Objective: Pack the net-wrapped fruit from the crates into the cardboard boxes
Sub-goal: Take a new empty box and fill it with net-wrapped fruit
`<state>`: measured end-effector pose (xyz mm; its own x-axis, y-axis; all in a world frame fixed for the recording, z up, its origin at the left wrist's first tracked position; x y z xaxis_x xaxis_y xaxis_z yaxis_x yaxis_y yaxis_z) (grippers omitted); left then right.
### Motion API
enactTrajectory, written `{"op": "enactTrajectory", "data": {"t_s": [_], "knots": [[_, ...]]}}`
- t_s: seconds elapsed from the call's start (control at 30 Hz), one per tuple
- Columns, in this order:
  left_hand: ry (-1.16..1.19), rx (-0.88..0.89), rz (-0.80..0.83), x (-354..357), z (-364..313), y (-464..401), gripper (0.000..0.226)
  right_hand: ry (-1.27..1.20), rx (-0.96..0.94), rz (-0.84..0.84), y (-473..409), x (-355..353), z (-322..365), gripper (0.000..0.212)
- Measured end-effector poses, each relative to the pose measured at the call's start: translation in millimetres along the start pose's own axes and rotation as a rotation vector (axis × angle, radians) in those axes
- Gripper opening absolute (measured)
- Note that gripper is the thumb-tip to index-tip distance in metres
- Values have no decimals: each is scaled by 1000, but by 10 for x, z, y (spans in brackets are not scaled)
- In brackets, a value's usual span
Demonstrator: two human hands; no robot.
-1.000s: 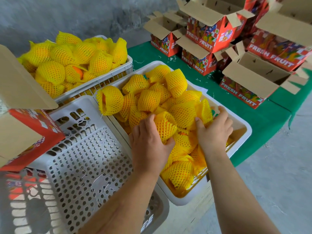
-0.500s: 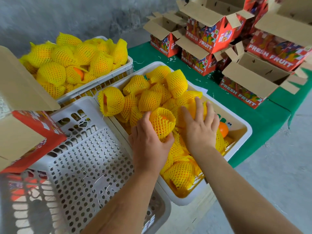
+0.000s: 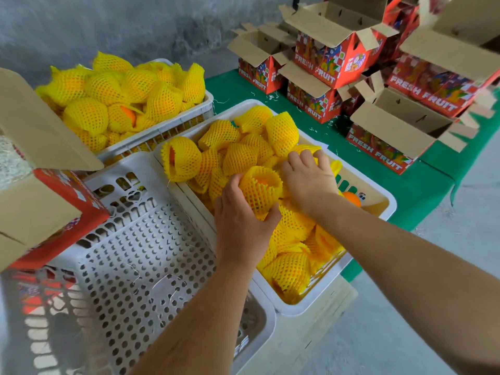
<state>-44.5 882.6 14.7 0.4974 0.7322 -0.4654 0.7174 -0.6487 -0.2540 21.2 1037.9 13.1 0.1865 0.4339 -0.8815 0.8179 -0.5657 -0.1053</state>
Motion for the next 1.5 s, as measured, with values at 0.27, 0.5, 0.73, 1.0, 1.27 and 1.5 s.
{"op": "enactTrajectory", "data": {"t_s": [0.27, 0.5, 0.73, 1.0, 1.27, 1.5], "knots": [[749, -313, 99, -335, 73, 207, 75, -930, 226, -193, 683, -807, -175, 76], [926, -541, 29, -1420, 459, 923, 57, -1523, 257, -115, 1069, -1278, 955, 48], [1045, -613, -282, -3102, 1067, 1963, 63, -1858, 165, 80, 1679, -2074, 2737, 20], [1031, -803, -525, -5225, 2078, 3574, 66, -1990, 137, 551, 2623, -3057, 5109, 7], [988, -773, -631, -6875, 2750, 4610, 45, -2206, 330, 953, 3282, -3461, 6796, 40], [384, -813, -161, -6841, 3078, 4530, 63, -2331, 461, 996, 3270, -3204, 6963, 31]]}}
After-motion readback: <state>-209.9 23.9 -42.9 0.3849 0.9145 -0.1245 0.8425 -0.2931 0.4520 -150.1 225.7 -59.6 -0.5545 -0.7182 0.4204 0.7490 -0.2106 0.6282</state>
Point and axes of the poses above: each hand's wrist, its own y-axis away from the middle knuckle, its own x-axis out of the palm, z = x × y, the point moved 9 cm from there along -y, towards the middle knuckle, and after that the axes turned 12 degrees about y, right-handed, at the moved point
